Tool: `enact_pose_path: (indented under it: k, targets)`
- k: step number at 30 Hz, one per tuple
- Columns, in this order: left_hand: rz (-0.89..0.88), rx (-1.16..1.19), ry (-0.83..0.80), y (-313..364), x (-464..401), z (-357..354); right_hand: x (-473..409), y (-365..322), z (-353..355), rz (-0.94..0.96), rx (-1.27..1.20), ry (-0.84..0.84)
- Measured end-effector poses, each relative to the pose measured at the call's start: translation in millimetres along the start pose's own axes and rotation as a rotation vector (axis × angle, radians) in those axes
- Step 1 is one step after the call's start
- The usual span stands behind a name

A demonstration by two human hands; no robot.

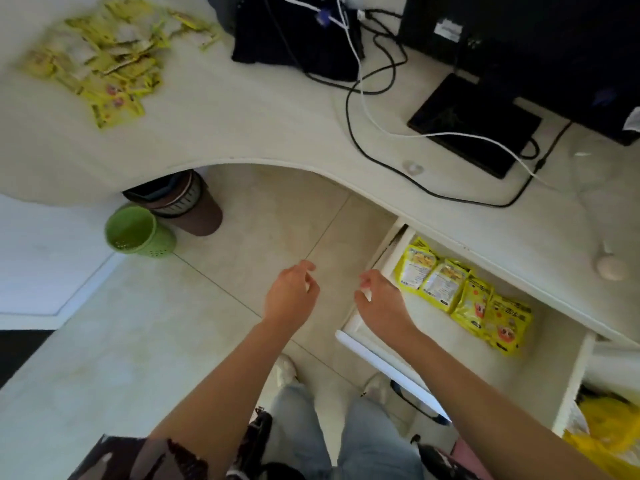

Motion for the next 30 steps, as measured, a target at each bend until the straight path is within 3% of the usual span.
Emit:
enact_pose_path:
  k: [13, 30]
  targets:
    - [0.241, -0.027, 0.175, -181, -72, 152, -31, -202, -137, 0.144, 0.005, -0.075]
    - [0.426, -0.026, 0.388, -260, -276, 258, -204, -404, -213, 0.413, 0.102, -0.169]
Point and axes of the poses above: each hand's wrist, its own x-axis away from the middle knuckle, its own z-axis out of the back of the hand, y = z × x, the point moved 10 cm from there along -x, towards the middle knuckle, and after that the axes turned 15 degrees about y, right-handed, at the moved point
